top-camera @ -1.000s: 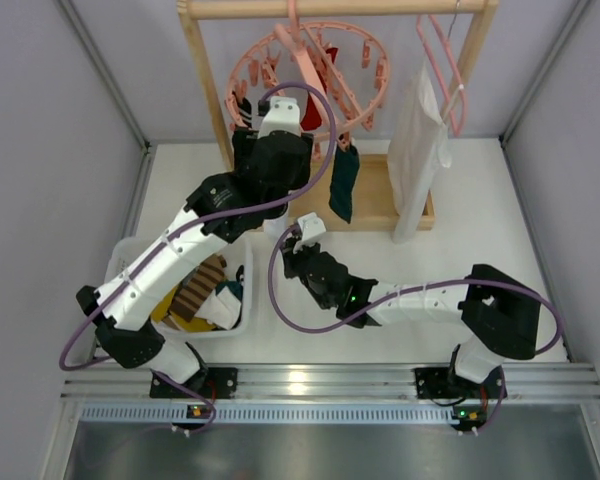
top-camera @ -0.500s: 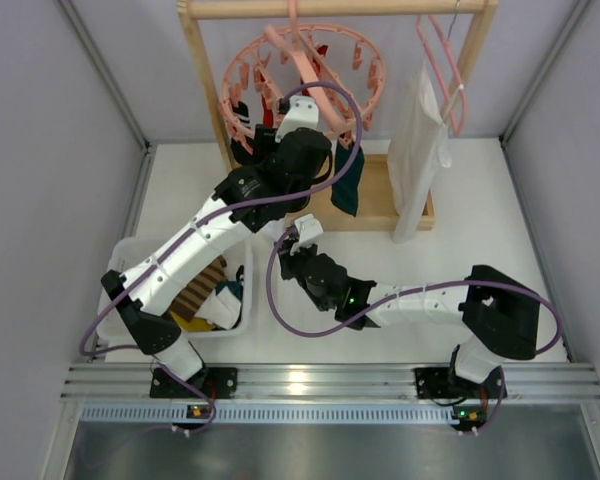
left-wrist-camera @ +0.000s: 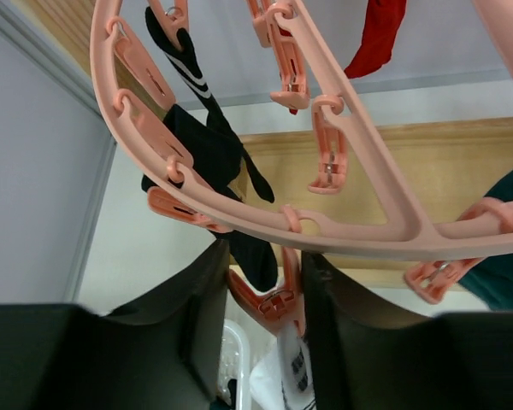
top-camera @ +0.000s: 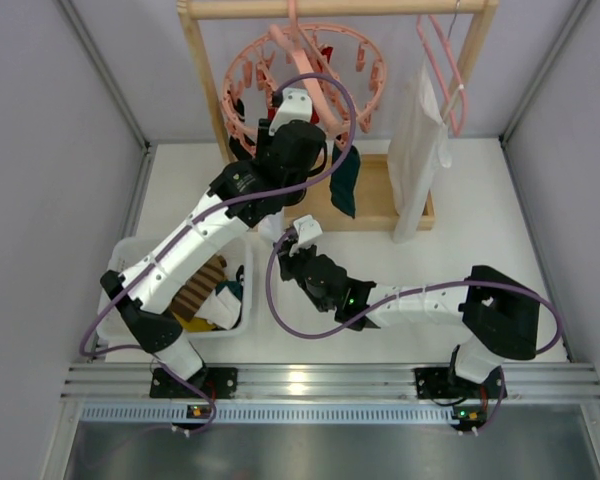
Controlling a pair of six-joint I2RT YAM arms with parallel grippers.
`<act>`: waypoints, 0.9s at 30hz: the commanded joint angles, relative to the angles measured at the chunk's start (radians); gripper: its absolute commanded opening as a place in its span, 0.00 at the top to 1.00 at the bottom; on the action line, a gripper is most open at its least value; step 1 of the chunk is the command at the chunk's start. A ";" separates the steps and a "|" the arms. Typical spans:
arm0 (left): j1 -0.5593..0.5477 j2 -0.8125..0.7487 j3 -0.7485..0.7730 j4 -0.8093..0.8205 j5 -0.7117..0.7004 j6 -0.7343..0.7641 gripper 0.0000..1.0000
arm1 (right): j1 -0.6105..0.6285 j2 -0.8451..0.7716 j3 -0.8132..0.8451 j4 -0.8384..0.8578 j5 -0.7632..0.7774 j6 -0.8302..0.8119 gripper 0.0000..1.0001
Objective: Remove the socks clipped to the hanger
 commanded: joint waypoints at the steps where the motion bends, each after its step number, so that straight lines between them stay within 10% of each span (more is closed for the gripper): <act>1: 0.010 0.018 0.048 0.015 0.011 0.006 0.63 | 0.028 -0.008 0.022 0.052 -0.002 -0.012 1.00; 10: 0.011 0.024 0.065 0.014 0.039 -0.002 0.76 | 0.034 -0.060 -0.033 0.031 -0.002 -0.013 1.00; 14: 0.011 -0.010 0.033 0.012 0.074 -0.019 0.46 | 0.048 -0.122 -0.101 -0.021 -0.026 -0.010 1.00; 20: 0.011 -0.166 -0.096 0.009 0.137 -0.086 0.30 | 0.051 -0.260 -0.210 -0.132 -0.149 -0.004 1.00; 23: 0.011 -0.292 -0.203 0.009 0.140 -0.123 0.03 | 0.049 -0.298 -0.202 -0.196 -0.233 -0.042 1.00; 27: 0.011 -0.511 -0.388 0.008 0.090 -0.152 0.02 | 0.049 -0.301 -0.129 -0.253 -0.354 -0.075 1.00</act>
